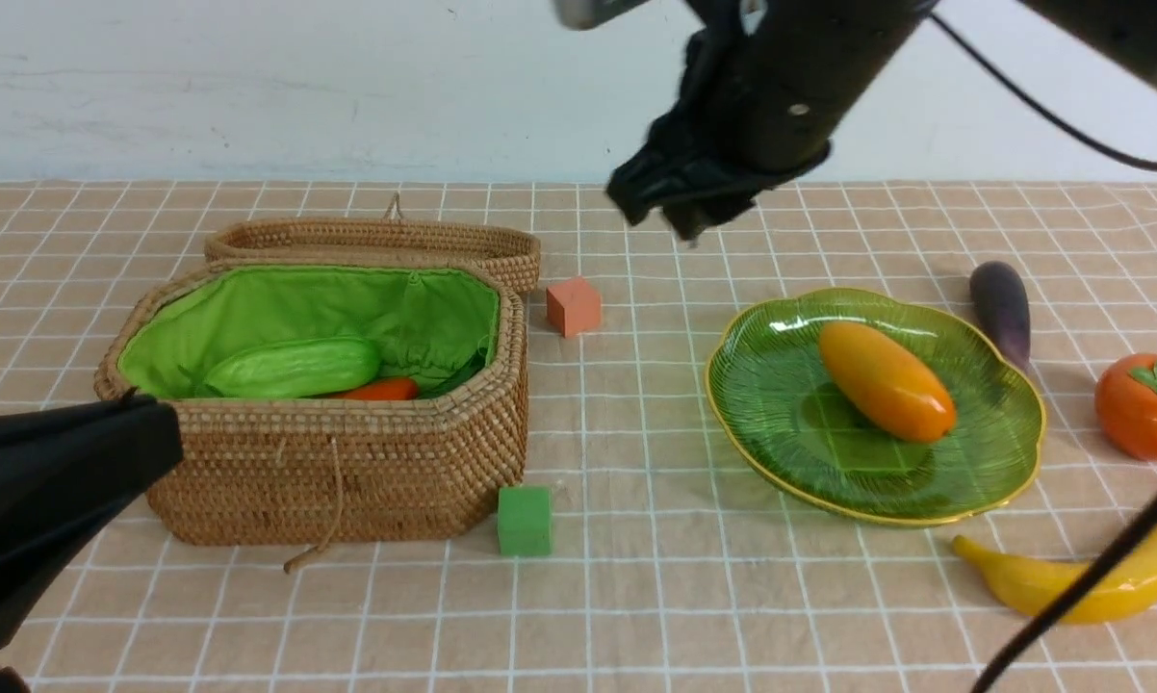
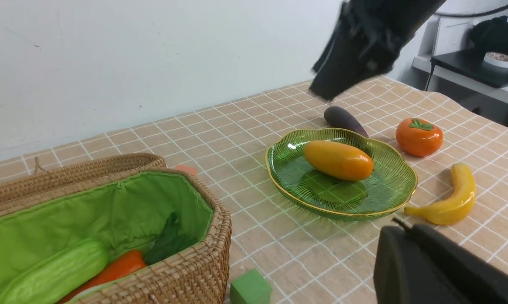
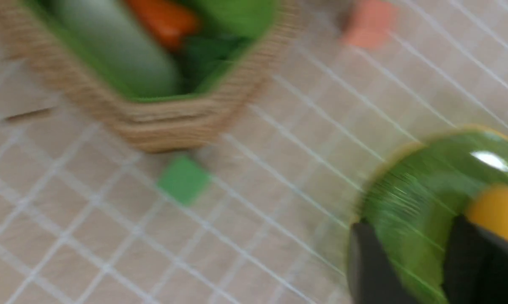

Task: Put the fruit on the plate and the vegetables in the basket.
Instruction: Use the right arm to grab a banana and put it into the right plate

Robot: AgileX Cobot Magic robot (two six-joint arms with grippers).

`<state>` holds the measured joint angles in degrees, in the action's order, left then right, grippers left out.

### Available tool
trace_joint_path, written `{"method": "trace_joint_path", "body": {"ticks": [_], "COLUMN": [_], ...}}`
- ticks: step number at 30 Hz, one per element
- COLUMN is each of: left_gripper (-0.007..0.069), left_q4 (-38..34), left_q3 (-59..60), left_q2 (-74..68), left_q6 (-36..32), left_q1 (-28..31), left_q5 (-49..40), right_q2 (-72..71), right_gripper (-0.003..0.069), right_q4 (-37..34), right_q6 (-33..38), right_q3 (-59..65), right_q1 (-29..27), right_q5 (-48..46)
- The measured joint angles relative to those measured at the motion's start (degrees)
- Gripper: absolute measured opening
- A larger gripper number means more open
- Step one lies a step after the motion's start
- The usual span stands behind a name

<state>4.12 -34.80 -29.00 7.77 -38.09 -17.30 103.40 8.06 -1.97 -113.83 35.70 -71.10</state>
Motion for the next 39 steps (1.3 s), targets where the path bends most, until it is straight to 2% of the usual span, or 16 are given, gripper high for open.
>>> {"method": "trace_joint_path", "body": {"ticks": [1, 3, 4, 6, 8, 10, 13, 16, 21, 25, 27, 30, 33, 34, 39], "left_gripper": [-0.0001, -0.0001, -0.0001, -0.0001, -0.0001, -0.0001, -0.0001, -0.0001, -0.0001, -0.0001, -0.0001, -0.0001, -0.0001, -0.0001, -0.0001], "left_q4": [-0.9, -2.1, -2.7, -3.2, -3.3, -3.4, -3.4, -3.4, -3.4, -3.4, -3.4, -3.4, -3.4, -3.4, -3.4], "left_q3": [0.0, 0.0, 0.0, 0.0, 0.0, 0.0, 0.0, 0.0, 0.0, 0.0, 0.0, 0.0, 0.0, 0.0, 0.0], "left_q2": [-0.4, -0.6, -0.6, -0.6, -0.6, -0.6, -0.6, -0.6, -0.6, -0.6, -0.6, -0.6, -0.6, -0.6, -0.9], "left_q6": [-0.7, -1.3, -1.5, -1.6, -1.7, -1.8, -1.8, -1.8, -1.8, -1.8, -1.8, -1.8, -1.8, -1.8, -1.8], "left_q1": [0.0, 0.0, 0.0, 0.0, 0.0, 0.0, 0.0, 0.0, 0.0, 0.0, 0.0, 0.0, 0.0, 0.0, 0.0], "left_q5": [0.1, 0.3, 0.3, 0.3, 0.3, 0.3, 0.2, 0.2, 0.2, 0.2, 0.2, 0.1, 0.1, 0.1, 0.3], "right_q2": [-2.8, -7.8, -10.7, -15.3, -17.8, -18.2, -16.4, -12.7, -5.6, -0.9, 0.8, 1.3, 0.8, 0.2, -8.9], "right_gripper": [0.0115, 0.0034, 0.0011, 0.001, 0.0039, 0.0114, 0.0213, 0.0329, 0.0463, 0.0486, 0.048, 0.0424, 0.0316, 0.0302, 0.0308], "right_q4": [1.0, 1.5, 1.8, 2.5, 2.3, 0.0, -3.9, -7.2, -10.5, -11.0, -10.9, -10.8, -10.4, -10.9, -13.6], "right_q6": [-2.9, -6.9, -9.8, -15.0, -19.7, -24.9, -27.5, -26.8, -24.3, -23.8, -23.4, -21.0, -18.6, -18.0, -17.6], "right_q3": [4.3, 12.3, 17.5, 27.9, 37.3, 46.4, 51.6, 53.9, 54.2, 53.9, 53.3, 52.9, 52.9, 53.1, 53.1], "right_q1": [-1.8, -6.2, -10.2, -17.7, -25.0, -33.2, -39.5, -44.2, -47.4, -47.6, -47.6, -47.6, -47.6, -47.6, -46.9], "right_q5": [0.0, 0.1, 0.2, 0.4, 2.6, 7.7, 14.8, 20.8, 28.7, 31.7, 31.8, 31.1, 29.8, 28.9, 22.5]}}
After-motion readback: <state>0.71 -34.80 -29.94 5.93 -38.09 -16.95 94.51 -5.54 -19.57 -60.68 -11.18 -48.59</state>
